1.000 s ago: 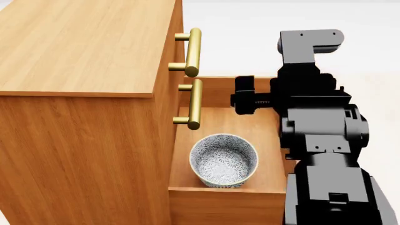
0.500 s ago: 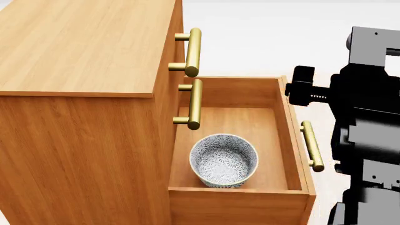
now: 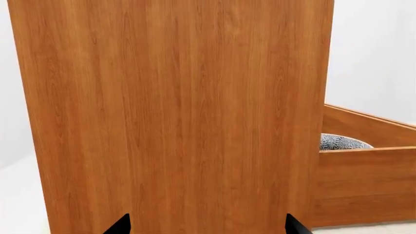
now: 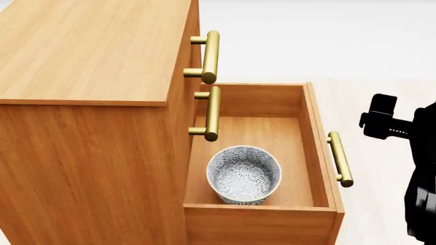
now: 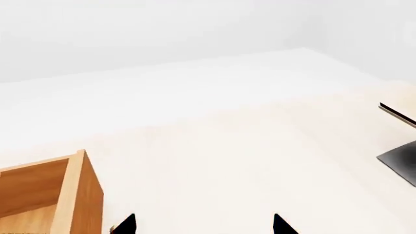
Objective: Put the bowl in the bottom drawer of the cabinet and close it.
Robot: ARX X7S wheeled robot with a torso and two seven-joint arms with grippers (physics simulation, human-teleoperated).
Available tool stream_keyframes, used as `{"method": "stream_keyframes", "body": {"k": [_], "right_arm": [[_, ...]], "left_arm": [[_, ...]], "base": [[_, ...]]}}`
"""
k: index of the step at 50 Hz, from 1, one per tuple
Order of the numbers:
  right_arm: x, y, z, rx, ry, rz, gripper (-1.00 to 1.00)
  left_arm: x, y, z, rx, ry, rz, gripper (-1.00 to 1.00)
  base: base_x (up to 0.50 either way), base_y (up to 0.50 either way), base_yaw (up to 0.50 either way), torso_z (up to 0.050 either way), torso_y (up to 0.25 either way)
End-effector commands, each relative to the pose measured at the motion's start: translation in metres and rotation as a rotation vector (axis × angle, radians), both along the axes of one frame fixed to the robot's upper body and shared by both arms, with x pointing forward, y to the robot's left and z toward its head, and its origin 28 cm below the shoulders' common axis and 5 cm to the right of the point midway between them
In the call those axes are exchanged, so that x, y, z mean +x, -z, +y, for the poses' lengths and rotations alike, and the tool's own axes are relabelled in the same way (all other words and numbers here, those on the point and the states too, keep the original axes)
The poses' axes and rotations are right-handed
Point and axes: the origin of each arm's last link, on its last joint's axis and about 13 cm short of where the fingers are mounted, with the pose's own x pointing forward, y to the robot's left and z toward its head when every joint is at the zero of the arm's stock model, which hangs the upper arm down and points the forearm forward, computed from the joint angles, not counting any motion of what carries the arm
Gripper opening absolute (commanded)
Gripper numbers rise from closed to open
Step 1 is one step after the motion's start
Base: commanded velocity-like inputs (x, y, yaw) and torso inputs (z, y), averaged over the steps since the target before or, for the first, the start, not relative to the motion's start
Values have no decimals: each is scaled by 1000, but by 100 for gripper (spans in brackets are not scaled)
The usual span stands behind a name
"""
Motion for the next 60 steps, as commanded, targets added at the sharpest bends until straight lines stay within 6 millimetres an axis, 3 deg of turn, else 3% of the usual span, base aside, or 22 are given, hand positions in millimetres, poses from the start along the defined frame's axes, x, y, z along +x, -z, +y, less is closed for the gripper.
{"method": "stream_keyframes", "body": {"k": [1, 35, 60], "right_arm": [[-19, 18, -9, -32, 45, -1, 100], [-45, 91, -17, -34, 91, 99, 100], [-54, 117, -14, -119, 75, 153, 100]], "left_arm": [[0, 0, 0, 4, -1, -1, 100], [-1, 0, 0, 8, 1, -2, 100], [-1, 0, -1, 10, 3, -2, 100]], "base": [[0, 0, 0, 0, 0], [0, 0, 0, 0, 0], [0, 0, 0, 0, 0]]}}
